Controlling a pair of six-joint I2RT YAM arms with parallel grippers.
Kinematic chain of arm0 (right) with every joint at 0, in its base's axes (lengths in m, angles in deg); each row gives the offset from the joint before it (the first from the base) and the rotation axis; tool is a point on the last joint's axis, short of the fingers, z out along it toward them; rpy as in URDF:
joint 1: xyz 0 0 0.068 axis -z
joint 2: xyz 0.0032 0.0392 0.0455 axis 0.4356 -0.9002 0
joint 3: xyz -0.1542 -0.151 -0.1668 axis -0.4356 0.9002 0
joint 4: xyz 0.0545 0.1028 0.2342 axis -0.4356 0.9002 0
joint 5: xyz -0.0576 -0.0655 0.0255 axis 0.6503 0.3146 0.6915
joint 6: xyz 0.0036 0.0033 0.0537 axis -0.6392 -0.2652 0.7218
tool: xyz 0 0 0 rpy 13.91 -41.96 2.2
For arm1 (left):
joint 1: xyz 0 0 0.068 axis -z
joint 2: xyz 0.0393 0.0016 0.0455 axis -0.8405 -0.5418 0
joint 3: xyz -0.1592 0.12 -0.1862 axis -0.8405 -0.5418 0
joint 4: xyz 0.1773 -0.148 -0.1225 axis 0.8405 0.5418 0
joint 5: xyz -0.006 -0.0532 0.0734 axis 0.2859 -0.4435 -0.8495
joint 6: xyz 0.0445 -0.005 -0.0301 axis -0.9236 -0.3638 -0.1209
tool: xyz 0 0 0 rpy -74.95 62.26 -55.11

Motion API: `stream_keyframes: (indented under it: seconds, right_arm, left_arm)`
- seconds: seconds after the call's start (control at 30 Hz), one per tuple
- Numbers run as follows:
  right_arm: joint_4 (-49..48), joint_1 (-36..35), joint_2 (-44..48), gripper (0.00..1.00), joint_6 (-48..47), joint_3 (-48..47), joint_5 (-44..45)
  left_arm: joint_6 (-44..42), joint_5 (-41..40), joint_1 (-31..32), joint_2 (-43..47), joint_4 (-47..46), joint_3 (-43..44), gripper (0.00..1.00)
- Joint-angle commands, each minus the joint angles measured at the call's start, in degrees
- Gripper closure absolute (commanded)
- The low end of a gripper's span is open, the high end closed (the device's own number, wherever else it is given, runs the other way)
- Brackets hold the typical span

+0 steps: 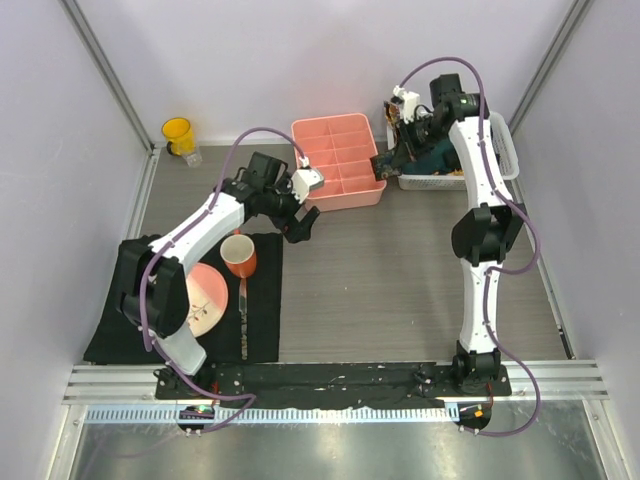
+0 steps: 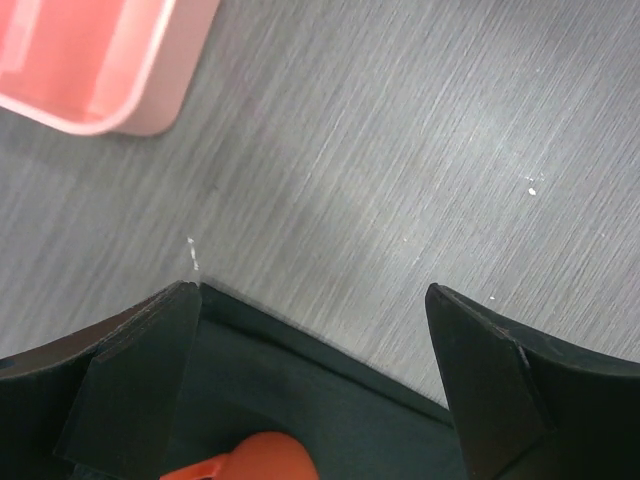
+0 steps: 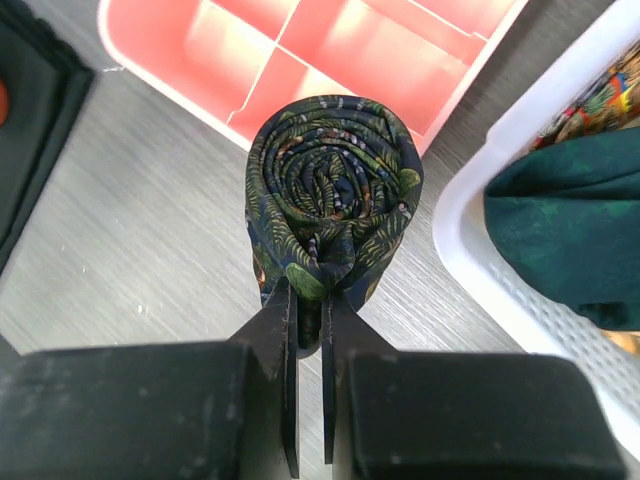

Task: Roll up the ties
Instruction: Place the tie in the storage box.

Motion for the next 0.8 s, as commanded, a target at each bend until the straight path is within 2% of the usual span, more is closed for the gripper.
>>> stream_keyframes:
  seconds: [0.0, 0.1, 0.2, 0.33, 0.37, 0.47, 0.6, 0.77]
  right_arm:
    - [-5.75, -4.14, 2.19, 0.99, 7.37, 2.2, 5.66]
    - [-8.48, -5.82, 1.05, 0.99, 8.44, 1.06, 8.65]
    - [-10.59, -7.49, 1.4, 0.99, 2.66, 1.58, 10.32]
    - [-10.51, -10.03, 3.33, 0.99, -13.24, 5.79, 15.41]
    - [-9.99, -10.48, 3.59, 0.99, -20.15, 6.93, 16.03]
    - [-9.37, -11.97, 4.03, 0.99, -30.02, 8.26, 20.25]
    - [-10.33, -12.77, 3.51, 0.99, -38.29, 8.09, 23.68]
    - [-9.99, -13.03, 2.72, 0.99, -47.1, 8.26, 23.24]
  left_arm:
    - [5.16, -0.69, -0.51, 1.41, -1.21, -2.58, 0.0]
    - [5.69, -0.69, -0.6, 1.23, -2.44, -3.1, 0.0]
    - [6.05, -1.75, -0.6, 1.15, -3.67, -3.81, 0.0]
    - [8.15, -1.58, -1.74, 0.36, -5.95, -2.85, 0.0]
    - [9.64, -1.31, -2.26, 0.18, -6.48, -2.41, 0.0]
    - [11.4, 0.62, -4.37, -1.31, -7.19, 0.23, 0.0]
    - [13.77, 4.13, -5.96, -4.12, -6.31, 3.31, 0.0]
    - [14.75, 4.49, -6.31, -3.25, -8.33, 0.94, 0.0]
